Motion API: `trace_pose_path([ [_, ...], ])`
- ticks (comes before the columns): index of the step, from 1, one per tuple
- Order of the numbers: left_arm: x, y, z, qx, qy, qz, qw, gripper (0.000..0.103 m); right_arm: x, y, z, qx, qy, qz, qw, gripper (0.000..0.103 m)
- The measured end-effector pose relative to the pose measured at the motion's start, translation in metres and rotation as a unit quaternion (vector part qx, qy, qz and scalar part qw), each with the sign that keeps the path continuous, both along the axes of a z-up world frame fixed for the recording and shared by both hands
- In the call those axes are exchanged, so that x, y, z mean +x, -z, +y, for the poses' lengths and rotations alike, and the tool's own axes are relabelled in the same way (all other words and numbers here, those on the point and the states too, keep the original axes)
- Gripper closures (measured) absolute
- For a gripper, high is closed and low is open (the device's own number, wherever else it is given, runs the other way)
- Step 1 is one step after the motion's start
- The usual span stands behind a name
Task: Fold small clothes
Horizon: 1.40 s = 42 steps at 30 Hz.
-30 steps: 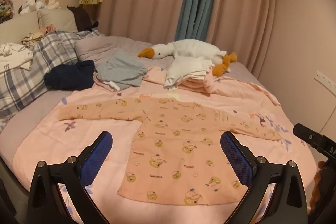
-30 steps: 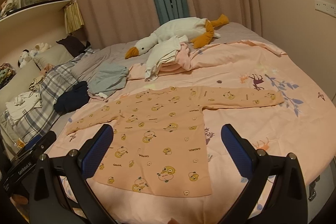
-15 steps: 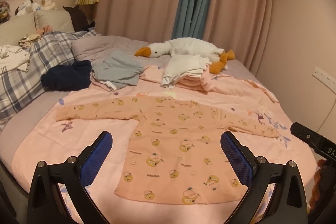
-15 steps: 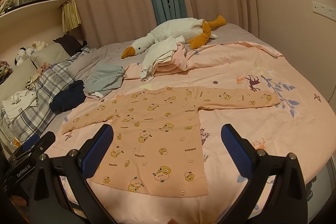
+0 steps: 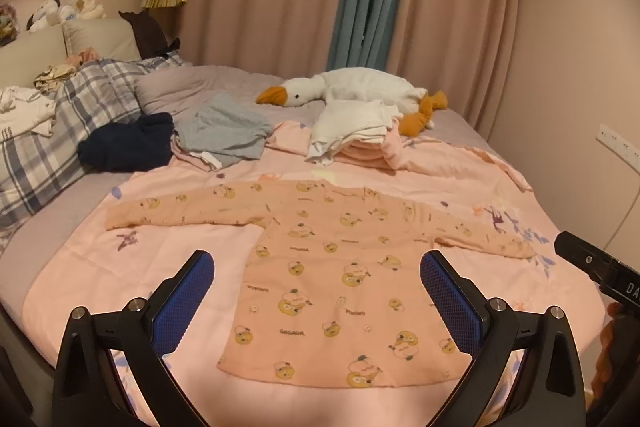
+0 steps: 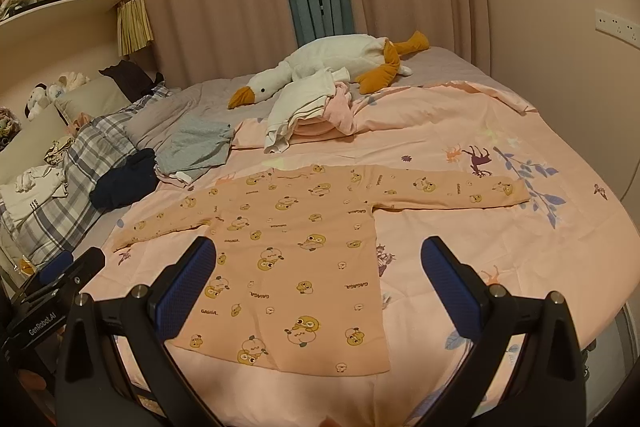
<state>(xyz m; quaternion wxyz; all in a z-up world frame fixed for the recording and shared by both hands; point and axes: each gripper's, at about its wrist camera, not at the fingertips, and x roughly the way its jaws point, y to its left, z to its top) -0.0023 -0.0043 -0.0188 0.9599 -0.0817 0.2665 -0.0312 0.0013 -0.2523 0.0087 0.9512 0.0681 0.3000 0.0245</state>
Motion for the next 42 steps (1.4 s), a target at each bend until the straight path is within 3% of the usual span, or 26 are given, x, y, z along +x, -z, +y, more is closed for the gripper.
trace_pose_path([
  [32,0.005,0.004,-0.013,-0.003,0.001,0.006,1.0000,0.001,0.008,0.009,0.005,-0.008,0.005,0.017,1.000,0.000],
  [37,0.016,0.006,-0.012,-0.008,0.014,0.007,0.9998,0.001,0.012,0.023,0.000,0.020,-0.026,-0.001,0.999,0.000],
  [42,0.045,0.006,0.003,-0.034,0.027,-0.029,0.9986,0.001,0.049,0.032,-0.024,0.061,-0.049,0.045,0.996,0.000],
])
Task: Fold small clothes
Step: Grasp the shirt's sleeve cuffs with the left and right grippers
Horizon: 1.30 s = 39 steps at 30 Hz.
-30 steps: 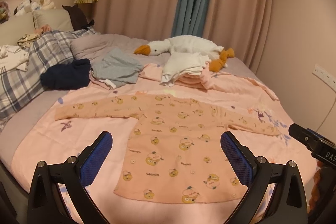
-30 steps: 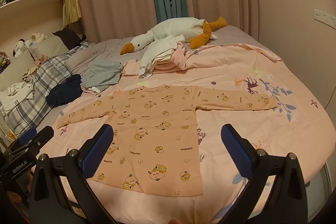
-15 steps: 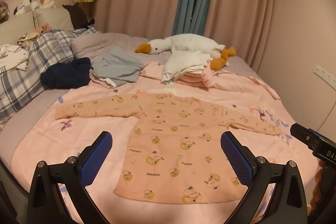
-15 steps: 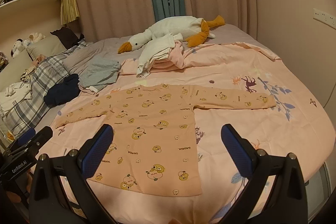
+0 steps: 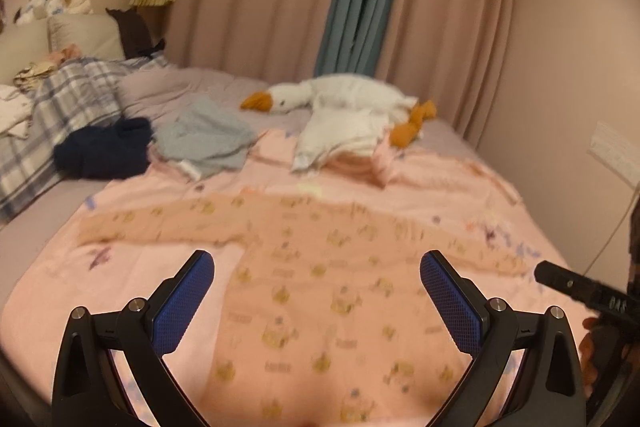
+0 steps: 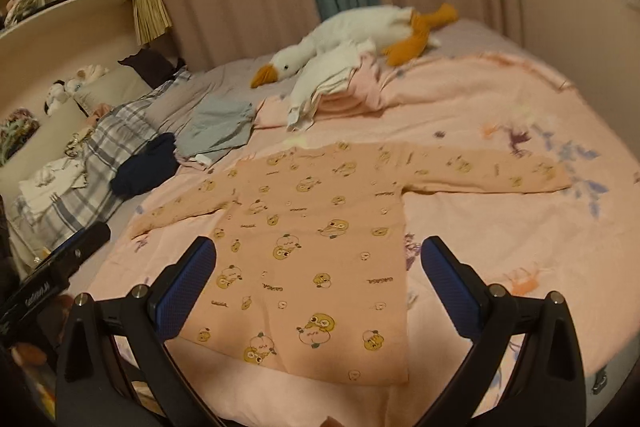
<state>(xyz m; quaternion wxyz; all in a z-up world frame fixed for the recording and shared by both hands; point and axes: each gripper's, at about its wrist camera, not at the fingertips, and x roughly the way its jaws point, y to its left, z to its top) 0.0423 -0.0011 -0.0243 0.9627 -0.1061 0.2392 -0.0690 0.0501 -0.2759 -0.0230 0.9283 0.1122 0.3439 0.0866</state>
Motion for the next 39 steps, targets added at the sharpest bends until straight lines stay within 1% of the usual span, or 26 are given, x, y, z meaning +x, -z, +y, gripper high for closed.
trace_pose_path([
  [4,0.044,0.011,0.026,-0.037,-0.027,0.012,0.9989,0.001,0.027,-0.019,-0.021,-0.016,0.027,-0.011,0.999,0.000],
  [7,0.082,0.030,0.046,-0.051,-0.028,0.017,0.9982,0.001,0.053,-0.032,-0.048,-0.026,0.055,-0.027,0.998,0.000],
  [9,0.113,0.056,0.061,-0.072,-0.052,0.064,0.9940,0.001,0.075,-0.036,-0.072,-0.028,0.072,-0.015,0.997,0.000],
  [10,0.132,0.074,0.068,-0.090,-0.058,0.092,0.9900,0.001,0.088,-0.035,-0.085,-0.028,0.084,0.004,0.996,0.000],
  [12,0.158,0.103,0.077,-0.131,-0.033,0.120,0.9835,0.001,0.115,-0.032,-0.119,-0.028,0.119,0.041,0.992,0.001],
  [13,0.172,0.120,0.080,-0.156,-0.020,0.143,0.9771,0.002,0.124,-0.030,-0.132,-0.032,0.128,0.048,0.990,0.001],
  [14,0.187,0.145,0.082,-0.190,-0.002,0.181,0.9650,0.004,0.132,-0.027,-0.146,-0.038,0.138,0.055,0.988,0.002],
  [15,0.194,0.157,0.081,-0.201,0.007,0.200,0.9588,0.005,0.141,-0.023,-0.162,-0.045,0.152,0.065,0.985,0.004],
  [17,0.212,0.189,0.078,-0.199,0.001,0.256,0.9460,0.015,0.150,-0.013,-0.198,-0.033,0.185,0.079,0.979,0.007],
  [18,0.216,0.196,0.076,-0.195,-0.002,0.266,0.9441,0.016,0.152,-0.006,-0.216,-0.017,0.198,0.082,0.977,0.008],
  [19,0.215,0.195,0.073,-0.188,0.006,0.245,0.9510,0.016,0.152,0.003,-0.235,0.006,0.212,0.084,0.974,0.008],
  [20,0.214,0.191,0.069,-0.183,0.022,0.236,0.9540,0.017,0.154,0.011,-0.250,0.026,0.225,0.091,0.970,0.008],
  [21,0.215,0.190,0.066,-0.186,0.044,0.240,0.9516,0.020,0.154,0.022,-0.265,0.051,0.237,0.100,0.965,0.008],
  [22,0.216,0.192,0.063,-0.200,0.064,0.249,0.9455,0.025,0.154,0.036,-0.282,0.082,0.250,0.112,0.958,0.009],
  [23,0.217,0.196,0.064,-0.211,0.069,0.250,0.9426,0.029,0.151,0.047,-0.293,0.106,0.259,0.118,0.953,0.010],
  [24,0.215,0.197,0.065,-0.221,0.066,0.250,0.9405,0.032,0.149,0.060,-0.305,0.132,0.270,0.121,0.946,0.013],
  [25,0.212,0.198,0.064,-0.221,0.060,0.251,0.9405,0.041,0.145,0.074,-0.316,0.157,0.285,0.124,0.938,0.017],
  [26,0.212,0.199,0.065,-0.215,0.054,0.255,0.9413,0.054,0.142,0.085,-0.324,0.173,0.296,0.127,0.931,0.020],
  [28,0.211,0.200,0.069,-0.192,0.031,0.267,0.9439,0.067,0.138,0.109,-0.339,0.204,0.326,0.139,0.913,0.025],
  [30,0.210,0.206,0.077,-0.194,0.021,0.267,0.9437,0.069,0.135,0.127,-0.349,0.230,0.337,0.144,0.901,0.030],
  [31,0.210,0.209,0.082,-0.206,0.019,0.264,0.9420,0.071,0.134,0.136,-0.352,0.243,0.333,0.147,0.899,0.031],
  [32,0.209,0.212,0.087,-0.219,0.013,0.261,0.9401,0.077,0.134,0.141,-0.353,0.247,0.331,0.153,0.898,0.034],
  [34,0.211,0.218,0.089,-0.222,-0.006,0.264,0.9385,0.090,0.134,0.148,-0.354,0.241,0.339,0.157,0.896,0.039],
  [37,0.214,0.219,0.091,-0.224,-0.004,0.263,0.9384,0.090,0.136,0.160,-0.359,0.253,0.341,0.152,0.893,0.062],
  [38,0.215,0.219,0.091,-0.224,-0.005,0.262,0.9387,0.091,0.137,0.165,-0.362,0.255,0.346,0.150,0.891,0.066],
  [39,0.215,0.219,0.091,-0.222,-0.005,0.262,0.9393,0.092,0.138,0.169,-0.362,0.256,0.352,0.146,0.889,0.074],
])
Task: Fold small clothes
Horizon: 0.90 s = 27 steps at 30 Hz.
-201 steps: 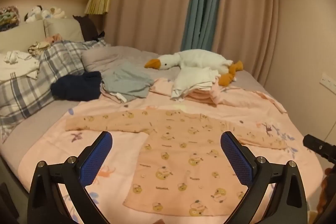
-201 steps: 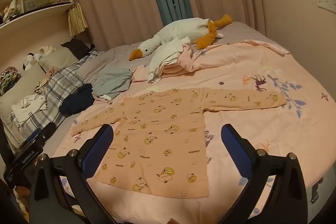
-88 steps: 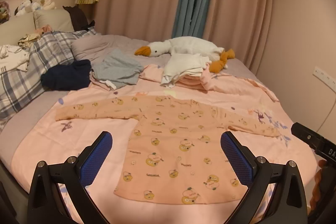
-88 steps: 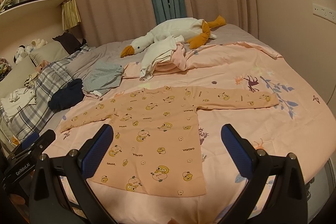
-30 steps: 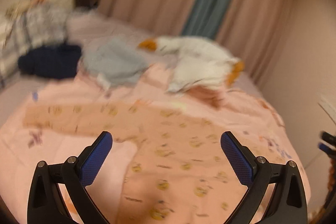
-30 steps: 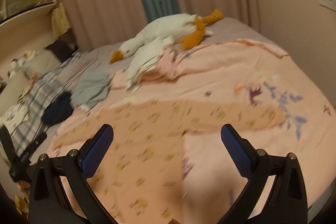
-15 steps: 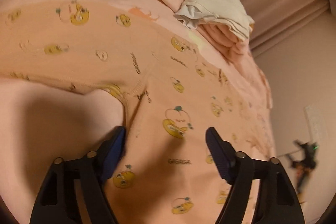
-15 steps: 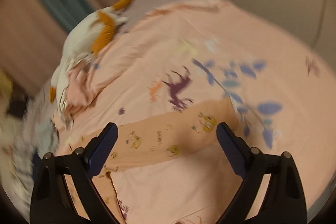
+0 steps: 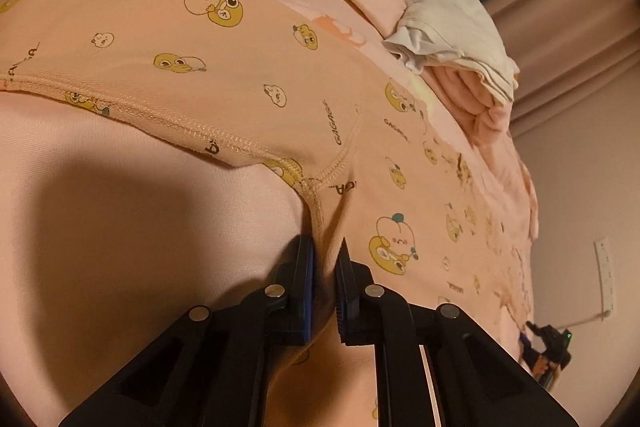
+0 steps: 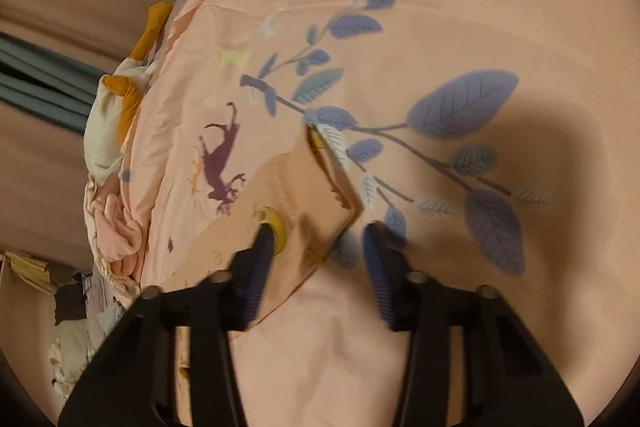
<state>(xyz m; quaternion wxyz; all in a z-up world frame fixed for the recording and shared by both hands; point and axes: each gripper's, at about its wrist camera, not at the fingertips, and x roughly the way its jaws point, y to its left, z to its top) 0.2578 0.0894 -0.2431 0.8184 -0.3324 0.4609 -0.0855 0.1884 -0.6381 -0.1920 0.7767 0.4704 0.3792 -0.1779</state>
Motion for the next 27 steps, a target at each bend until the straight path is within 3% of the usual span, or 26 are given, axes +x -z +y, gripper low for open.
trace_pose_path([
  [3,0.004,-0.001,-0.001,0.014,0.006,-0.001,0.9999,0.092,0.005,0.006,-0.002,-0.018,0.005,-0.003,1.000,0.093],
  [8,0.006,-0.004,-0.006,0.037,0.011,-0.004,0.9993,0.093,0.007,-0.004,0.001,-0.046,0.004,0.002,0.999,0.095],
  [14,0.004,-0.003,-0.006,0.044,0.001,-0.001,0.9990,0.093,0.021,-0.057,0.030,-0.118,-0.039,-0.016,0.992,0.096],
  [17,0.002,-0.004,-0.011,0.059,-0.017,-0.002,0.9981,0.093,0.037,-0.092,0.058,-0.150,-0.075,-0.033,0.985,0.096],
  [21,0.000,-0.012,-0.031,0.144,0.002,-0.019,0.9894,0.093,0.059,-0.132,0.113,-0.172,-0.126,-0.060,0.975,0.096],
  [23,0.000,-0.011,-0.030,0.141,-0.004,-0.018,0.9899,0.093,0.075,-0.150,0.156,-0.176,-0.163,-0.078,0.968,0.096],
  [27,0.000,-0.006,-0.017,0.100,-0.011,-0.013,0.9948,0.093,0.102,-0.170,0.250,-0.173,-0.244,-0.110,0.948,0.096],
])
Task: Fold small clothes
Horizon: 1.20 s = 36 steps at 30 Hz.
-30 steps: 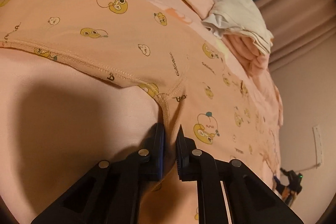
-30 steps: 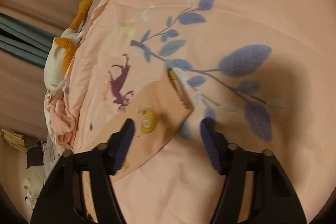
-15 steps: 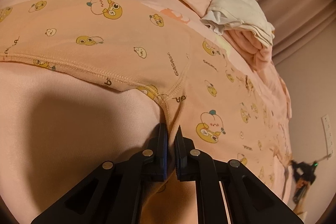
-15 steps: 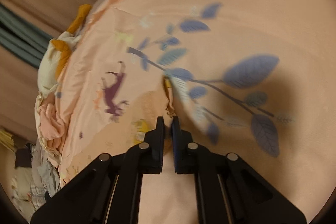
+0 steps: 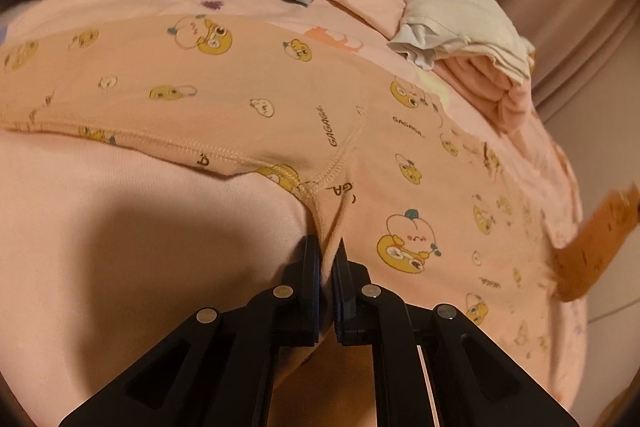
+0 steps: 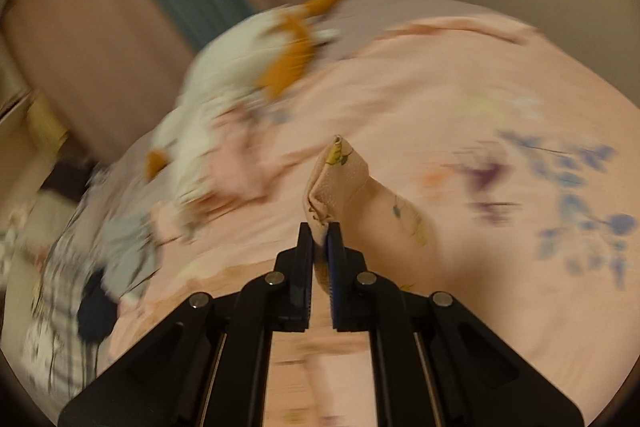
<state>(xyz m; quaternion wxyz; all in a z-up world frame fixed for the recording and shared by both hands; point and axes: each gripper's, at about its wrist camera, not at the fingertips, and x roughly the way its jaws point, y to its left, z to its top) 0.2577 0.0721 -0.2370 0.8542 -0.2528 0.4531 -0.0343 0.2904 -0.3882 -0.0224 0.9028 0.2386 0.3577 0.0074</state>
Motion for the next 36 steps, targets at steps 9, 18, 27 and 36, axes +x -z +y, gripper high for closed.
trace_pose_path([
  [9,0.002,0.003,0.015,-0.058,0.036,0.018,0.9975,0.093,0.055,0.064,0.257,-0.065,-0.224,0.056,0.971,0.092],
  [18,-0.014,-0.029,0.014,0.066,0.034,0.010,0.9972,0.078,0.030,0.075,0.250,-0.191,-0.247,0.083,0.946,0.027],
  [27,-0.023,-0.024,0.018,0.100,0.011,0.021,0.9947,0.061,-0.012,0.112,0.088,-0.310,-0.117,0.119,0.936,0.023],
  [36,-0.031,-0.019,0.015,0.107,0.002,-0.001,0.9943,0.057,0.006,0.156,0.076,-0.192,-0.117,0.137,0.965,0.061],
])
